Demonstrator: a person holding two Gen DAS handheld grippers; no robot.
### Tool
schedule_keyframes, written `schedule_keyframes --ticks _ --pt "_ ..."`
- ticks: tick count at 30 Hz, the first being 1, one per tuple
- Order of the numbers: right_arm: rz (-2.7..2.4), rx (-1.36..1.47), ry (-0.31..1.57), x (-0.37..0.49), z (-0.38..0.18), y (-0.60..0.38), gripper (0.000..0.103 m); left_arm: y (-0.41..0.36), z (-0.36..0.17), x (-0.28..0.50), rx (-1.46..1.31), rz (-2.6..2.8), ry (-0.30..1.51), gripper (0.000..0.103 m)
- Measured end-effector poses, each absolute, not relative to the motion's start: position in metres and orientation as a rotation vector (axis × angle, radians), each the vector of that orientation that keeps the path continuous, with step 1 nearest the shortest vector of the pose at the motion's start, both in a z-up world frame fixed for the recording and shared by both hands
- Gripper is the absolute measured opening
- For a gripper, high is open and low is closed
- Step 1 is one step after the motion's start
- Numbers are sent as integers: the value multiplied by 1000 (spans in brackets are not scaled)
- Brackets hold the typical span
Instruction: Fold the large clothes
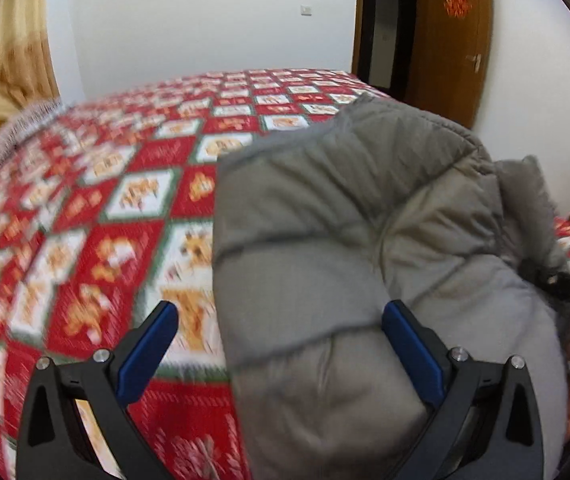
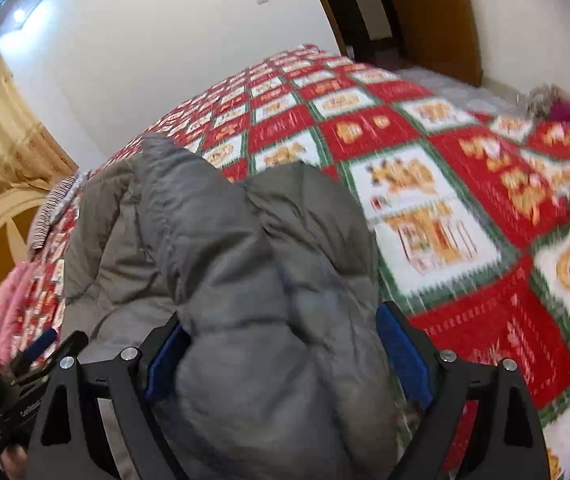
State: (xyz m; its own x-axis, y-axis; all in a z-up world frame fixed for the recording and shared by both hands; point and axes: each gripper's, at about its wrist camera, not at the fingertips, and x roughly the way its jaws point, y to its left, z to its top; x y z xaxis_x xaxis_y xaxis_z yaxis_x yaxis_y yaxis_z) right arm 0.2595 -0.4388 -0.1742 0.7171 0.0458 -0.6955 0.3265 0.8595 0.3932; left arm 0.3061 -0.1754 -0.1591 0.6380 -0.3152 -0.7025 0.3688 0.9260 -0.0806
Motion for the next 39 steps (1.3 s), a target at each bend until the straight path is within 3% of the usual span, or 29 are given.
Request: schedule_keyframes --ticks 6,7,11,13,16,21,28,39 --pt "-107 510 800 266 -180 -432 86 -181 -175 326 -20 -481 880 102" --pt "-85 531 799 265 -182 -434 83 -181 -175 327 -32 -507 889 91" --pt "25 669 781 257 -190 -441 54 -192 -167 313 17 -590 852 58" --pt "68 725 783 254 -193 -441 43 -198 -159 302 83 -593 815 36" --pt "89 709 780 248 -186 -431 31 -194 -143 286 143 -560 768 20" --pt "174 684 765 246 -165 -392 24 -160 -105 261 188 -517 666 16" --pt "338 677 741 267 -133 -318 23 -83 -62 241 202 -394 592 14" --pt "541 563 812 315 -113 -179 22 38 -57 230 146 -192 610 14"
